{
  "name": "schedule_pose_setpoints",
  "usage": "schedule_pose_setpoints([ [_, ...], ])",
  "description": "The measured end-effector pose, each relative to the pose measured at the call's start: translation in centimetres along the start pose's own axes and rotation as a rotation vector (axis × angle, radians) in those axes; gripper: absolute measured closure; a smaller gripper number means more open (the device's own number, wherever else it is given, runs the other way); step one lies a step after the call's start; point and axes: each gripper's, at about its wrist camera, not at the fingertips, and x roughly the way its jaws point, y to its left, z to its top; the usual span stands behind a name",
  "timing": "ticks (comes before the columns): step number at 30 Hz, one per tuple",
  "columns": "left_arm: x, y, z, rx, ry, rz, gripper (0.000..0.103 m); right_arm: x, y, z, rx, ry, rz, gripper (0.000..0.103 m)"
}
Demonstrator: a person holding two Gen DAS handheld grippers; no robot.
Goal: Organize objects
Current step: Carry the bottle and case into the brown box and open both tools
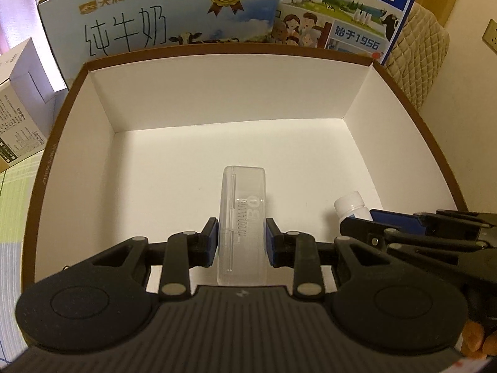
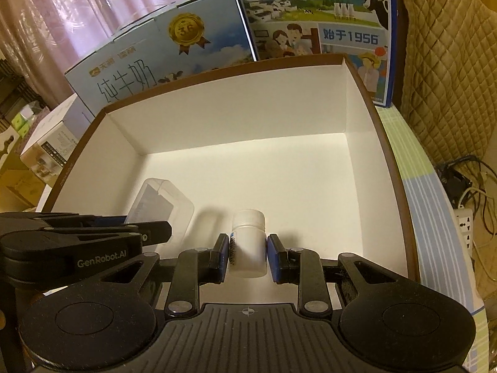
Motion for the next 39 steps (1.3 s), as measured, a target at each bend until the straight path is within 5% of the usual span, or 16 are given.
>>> schedule_pose_setpoints([
  [5, 0.3, 0.0, 0.1, 0.001, -0.003, -0.007, 0.073, 0.1, -0.2, 0.3, 0.008, 0.001, -0.001, 0.08],
  [15, -1.3, 1.1, 0.3, -0.009, -0.048, 0.008, 0.04, 0.0, -0.3, 0.5, 0.018, -0.005, 0.003, 0.08],
  [27, -3.0, 2.6, 0.1, -0.026, -0.084, 0.029, 0.026, -0.7, 0.8, 0.5, 0.017, -0.08, 0.06, 0.079],
  [29, -3.3, 2.7, 0.0, -0.029, -0.089, 0.029, 0.022, -1.1, 0.7, 0.6, 0.041, -0.109, 0.071, 0.076],
  [34, -4.5, 2.8, -0.5, -0.013, -0.117, 0.052, 0.012, -2.8, 0.3, 0.9, 0.087, -0.158, 0.09, 0.049],
  [39, -6.2, 3.1, -1.3, -0.011, -0.157, 0.051, 0.003, -5.2, 0.1, 0.7, 0.071, -0.214, 0.095, 0.043],
])
